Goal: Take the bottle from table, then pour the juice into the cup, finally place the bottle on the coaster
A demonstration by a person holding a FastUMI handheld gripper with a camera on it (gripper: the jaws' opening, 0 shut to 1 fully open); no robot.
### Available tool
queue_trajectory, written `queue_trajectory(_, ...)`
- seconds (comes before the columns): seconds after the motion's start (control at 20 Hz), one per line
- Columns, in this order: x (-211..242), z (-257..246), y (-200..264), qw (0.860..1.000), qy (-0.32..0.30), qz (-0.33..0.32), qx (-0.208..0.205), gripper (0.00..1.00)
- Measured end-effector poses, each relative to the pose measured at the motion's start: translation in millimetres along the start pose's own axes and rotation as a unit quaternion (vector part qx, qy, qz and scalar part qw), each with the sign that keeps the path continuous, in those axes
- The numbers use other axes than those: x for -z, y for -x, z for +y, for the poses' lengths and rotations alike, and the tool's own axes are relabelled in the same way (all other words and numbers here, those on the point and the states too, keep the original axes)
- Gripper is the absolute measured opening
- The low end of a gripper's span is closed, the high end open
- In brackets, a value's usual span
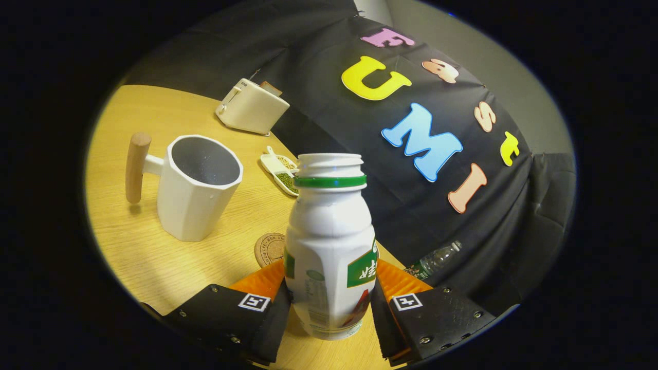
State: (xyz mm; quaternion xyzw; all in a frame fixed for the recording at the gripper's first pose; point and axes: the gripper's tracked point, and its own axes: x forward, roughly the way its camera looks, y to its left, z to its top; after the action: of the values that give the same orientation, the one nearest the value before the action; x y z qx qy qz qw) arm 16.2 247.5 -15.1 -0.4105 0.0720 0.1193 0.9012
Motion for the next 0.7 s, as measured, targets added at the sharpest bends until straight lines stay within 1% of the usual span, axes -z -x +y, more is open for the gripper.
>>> queue_trajectory(0.2, -7.7, -0.8, -0.3, 0.999, 0.05, -0.006, 0.014, 0.72)
queue_trajectory(0.4, -14.8, -3.5, 1.3, 0.994, 0.104, -0.009, 0.035, 0.72)
queue_trajectory(0.7, -20.7, -3.9, 1.3, 0.988, 0.145, -0.007, 0.042, 0.72)
